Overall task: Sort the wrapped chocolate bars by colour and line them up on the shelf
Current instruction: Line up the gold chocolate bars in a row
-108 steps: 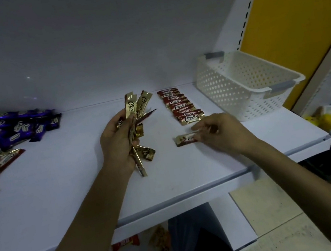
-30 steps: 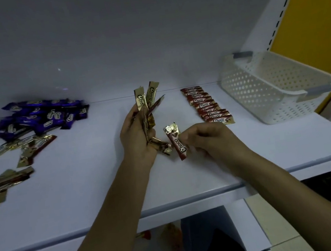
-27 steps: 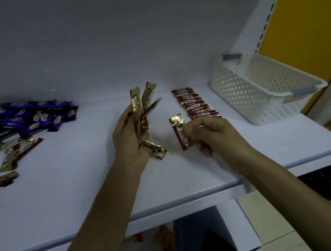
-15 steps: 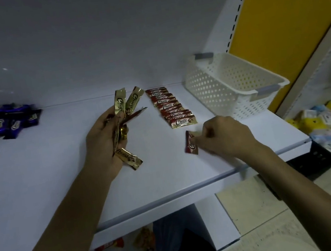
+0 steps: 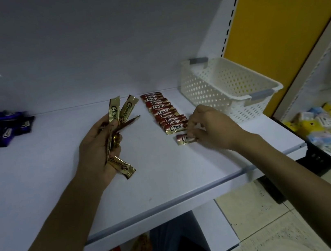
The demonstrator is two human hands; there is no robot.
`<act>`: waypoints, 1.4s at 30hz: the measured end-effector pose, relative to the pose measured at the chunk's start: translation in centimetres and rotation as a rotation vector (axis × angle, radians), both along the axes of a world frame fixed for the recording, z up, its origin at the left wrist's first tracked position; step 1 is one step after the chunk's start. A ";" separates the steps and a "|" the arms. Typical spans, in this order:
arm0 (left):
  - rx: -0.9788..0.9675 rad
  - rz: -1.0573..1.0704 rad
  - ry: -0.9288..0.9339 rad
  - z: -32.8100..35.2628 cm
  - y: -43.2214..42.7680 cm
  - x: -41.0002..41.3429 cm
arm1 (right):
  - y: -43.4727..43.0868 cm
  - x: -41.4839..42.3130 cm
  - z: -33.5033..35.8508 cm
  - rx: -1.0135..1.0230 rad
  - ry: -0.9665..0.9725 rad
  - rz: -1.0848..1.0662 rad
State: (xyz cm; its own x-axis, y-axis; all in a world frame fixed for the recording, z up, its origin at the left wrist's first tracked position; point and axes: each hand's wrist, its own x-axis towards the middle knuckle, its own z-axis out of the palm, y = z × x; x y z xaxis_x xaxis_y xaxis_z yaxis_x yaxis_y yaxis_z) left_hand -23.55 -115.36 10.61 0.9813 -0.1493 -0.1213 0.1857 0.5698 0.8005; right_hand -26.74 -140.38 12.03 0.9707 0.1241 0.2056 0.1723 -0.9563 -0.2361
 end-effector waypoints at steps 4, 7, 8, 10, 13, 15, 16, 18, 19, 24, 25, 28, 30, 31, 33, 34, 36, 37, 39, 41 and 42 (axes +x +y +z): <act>-0.015 0.002 0.007 0.2 -0.1 -0.2 | 0.5 1.2 -1.0 0.038 -0.144 -0.046; -0.032 0.006 0.021 0.3 -0.1 -0.2 | 0.7 1.5 -1.3 0.004 -0.159 -0.054; -0.040 0.010 0.028 0.4 -0.1 -0.3 | 1.0 1.3 -1.3 0.020 -0.173 -0.071; -0.074 0.020 0.040 0.4 -0.1 -0.2 | 2.3 0.4 -1.1 0.132 -0.206 -0.055; -0.116 0.038 0.057 0.3 -0.1 -0.1 | 7.2 -1.8 -0.9 0.379 -0.047 0.134; -0.109 0.051 0.083 0.3 0.0 -0.2 | 10.5 -2.6 -1.7 0.431 0.055 0.224; -0.097 0.062 0.092 0.3 0.0 -0.2 | 11.7 -2.7 -2.1 0.445 0.057 0.246; -0.103 0.089 0.097 0.5 0.2 -0.3 | 13.1 -2.4 -2.5 0.500 0.022 0.250; -0.124 0.103 0.097 0.5 0.3 -0.2 | 13.2 -2.2 -2.6 0.539 0.016 0.233; -0.156 0.155 0.093 0.7 1.1 0.2 | 11.8 -2.8 -1.5 0.855 0.158 0.172; -0.143 0.159 0.090 0.7 0.9 0.2 | 11.4 -3.0 -1.2 0.957 0.173 0.150; -0.072 0.134 0.078 0.5 0.3 -0.2 | 10.7 -3.3 -0.9 1.177 0.172 0.017; -0.020 0.095 0.054 0.4 0.0 -0.3 | 10.1 -3.3 -0.8 1.226 0.143 -0.038; -0.016 0.088 0.044 0.4 0.0 -0.3 | 9.7 -3.4 -0.7 1.210 0.113 -0.042; -0.037 0.081 0.039 0.4 0.0 -0.2 | 8.5 -3.7 -0.5 1.107 0.061 -0.020; -0.047 0.076 0.044 0.4 0.0 -0.2 | 7.8 -4.0 -0.4 1.050 0.062 -0.008; -0.044 0.067 0.054 0.3 -0.1 -0.3 | 6.5 -4.6 -0.3 0.984 0.103 -0.012; -0.034 0.061 0.054 0.3 -0.1 -0.3 | 5.8 -5.0 -0.3 0.967 0.118 -0.030; -0.004 0.047 0.041 0.2 -0.1 -0.4 | 4.5 -5.3 -0.5 0.913 0.109 -0.074; 0.068 0.041 0.003 0.1 -0.2 -0.6 | 2.9 -5.3 -1.0 0.764 0.072 -0.095; 0.132 0.039 -0.039 -0.1 -0.4 -0.7 | 2.2 -5.2 -1.2 0.673 0.055 -0.113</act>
